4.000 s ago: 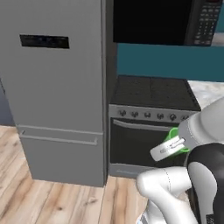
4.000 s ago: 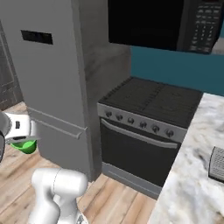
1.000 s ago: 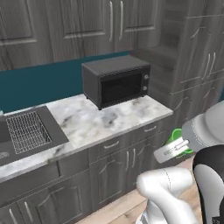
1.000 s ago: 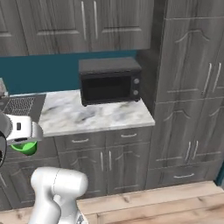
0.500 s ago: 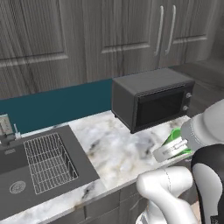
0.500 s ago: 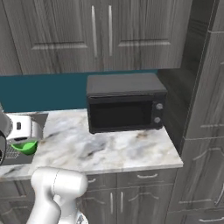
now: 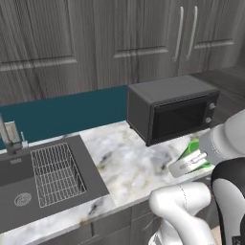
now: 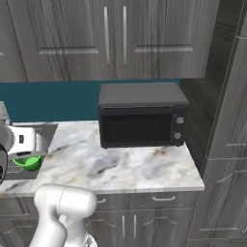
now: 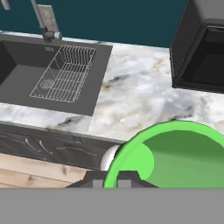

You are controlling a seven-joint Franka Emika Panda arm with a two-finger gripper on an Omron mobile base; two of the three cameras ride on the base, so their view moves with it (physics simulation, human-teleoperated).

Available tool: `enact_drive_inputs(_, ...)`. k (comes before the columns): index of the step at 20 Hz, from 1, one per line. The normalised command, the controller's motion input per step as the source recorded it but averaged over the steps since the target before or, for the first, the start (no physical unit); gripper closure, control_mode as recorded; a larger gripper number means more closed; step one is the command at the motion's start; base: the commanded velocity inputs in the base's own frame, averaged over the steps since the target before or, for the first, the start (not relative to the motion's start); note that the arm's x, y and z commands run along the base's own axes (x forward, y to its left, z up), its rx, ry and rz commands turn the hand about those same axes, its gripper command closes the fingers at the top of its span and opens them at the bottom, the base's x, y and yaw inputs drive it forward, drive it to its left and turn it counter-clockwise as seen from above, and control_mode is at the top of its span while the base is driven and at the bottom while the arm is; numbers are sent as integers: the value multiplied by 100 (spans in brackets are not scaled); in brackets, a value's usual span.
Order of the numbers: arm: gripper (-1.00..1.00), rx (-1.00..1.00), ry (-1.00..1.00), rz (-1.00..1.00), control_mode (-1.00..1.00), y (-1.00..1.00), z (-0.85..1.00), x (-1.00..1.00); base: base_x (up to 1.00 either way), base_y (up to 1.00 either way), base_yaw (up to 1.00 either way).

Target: Pick the cup and bowl from the counter and place them on the counter next to the sink.

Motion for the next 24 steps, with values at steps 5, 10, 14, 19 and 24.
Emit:
enact_drive_inputs(5, 100, 0, 0, 0, 100, 0, 0, 0, 0, 0, 0)
enact_drive_inputs(10, 100, 0, 0, 0, -100, 0, -1, 1, 0, 0, 0)
enact_drive_inputs(14, 100, -6, 0, 0, -100, 44, -12, 29, 0, 0, 0)
enact_drive_inputs(19, 100, -8, 1, 0, -100, 53, -3, 31, 0, 0, 0)
enact_drive_inputs(24, 100, 0, 16, 0, -100, 7, -7, 74, 0, 0, 0)
